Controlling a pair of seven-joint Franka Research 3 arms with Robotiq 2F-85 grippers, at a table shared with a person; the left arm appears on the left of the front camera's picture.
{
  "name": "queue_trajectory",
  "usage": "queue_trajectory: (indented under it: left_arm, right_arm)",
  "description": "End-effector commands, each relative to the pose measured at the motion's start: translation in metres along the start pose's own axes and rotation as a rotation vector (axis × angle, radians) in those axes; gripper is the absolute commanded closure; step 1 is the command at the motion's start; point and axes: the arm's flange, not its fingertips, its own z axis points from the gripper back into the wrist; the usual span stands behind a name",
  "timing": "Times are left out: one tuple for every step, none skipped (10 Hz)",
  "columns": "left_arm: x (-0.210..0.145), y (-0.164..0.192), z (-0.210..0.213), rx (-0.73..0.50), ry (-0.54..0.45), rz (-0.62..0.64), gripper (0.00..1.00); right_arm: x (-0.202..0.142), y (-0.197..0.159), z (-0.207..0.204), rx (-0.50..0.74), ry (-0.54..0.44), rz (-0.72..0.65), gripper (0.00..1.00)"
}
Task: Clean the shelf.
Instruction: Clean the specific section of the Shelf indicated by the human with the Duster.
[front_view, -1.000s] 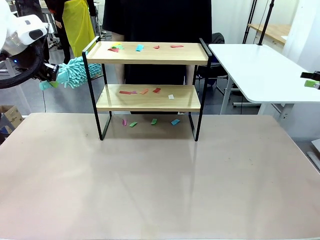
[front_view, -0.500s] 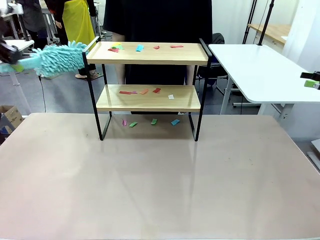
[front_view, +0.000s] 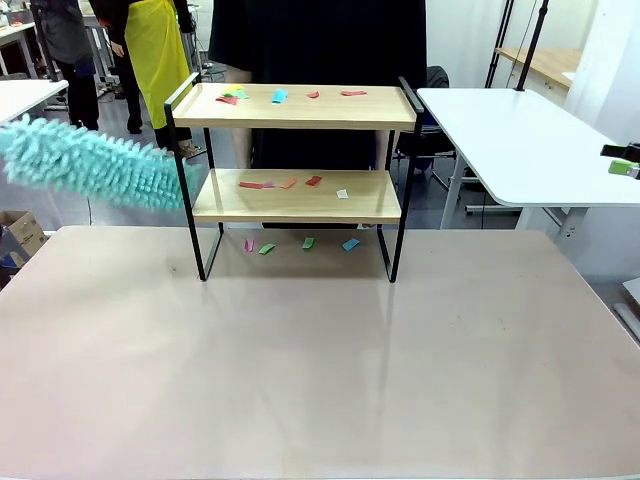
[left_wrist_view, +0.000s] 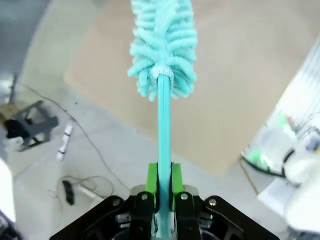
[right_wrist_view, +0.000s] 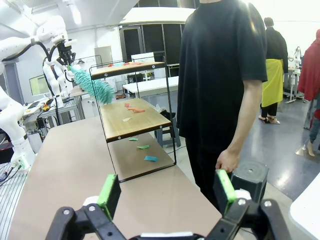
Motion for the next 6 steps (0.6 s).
queue_trajectory:
  left_arm:
    - [-0.01,-0.009,0.011,0.042,0.108,-0.232,0.87]
    - [-0.014,-0.026,0.011,0.062,0.181,-0.347,0.87]
    - [-0.013,-0.042,0.012,0.049,0.209,-0.432,0.87]
    - [-0.009,-0.056,0.012,0.039,0.227,-0.504,0.87]
    - [-0.004,-0.069,0.01,0.027,0.25,-0.58,0.87]
    - [0.007,-0.078,0.007,0.018,0.274,-0.612,0.87]
  right_arm:
    - [0.004,0.0,-0.002,0.003,-0.001,0.007,0.0]
    - [0.004,0.0,-0.002,0.003,-0.001,0.007,0.0]
    - [0.004,0.0,-0.002,0.003,-0.001,0.007,0.0]
    - [0.004,0.0,-0.002,0.003,-0.001,0.007,0.0]
    - [0.004,0.0,-0.002,0.003,-0.001,0.007,0.0]
    - [0.004,0.0,-0.002,0.003,-0.001,0.007,0.0]
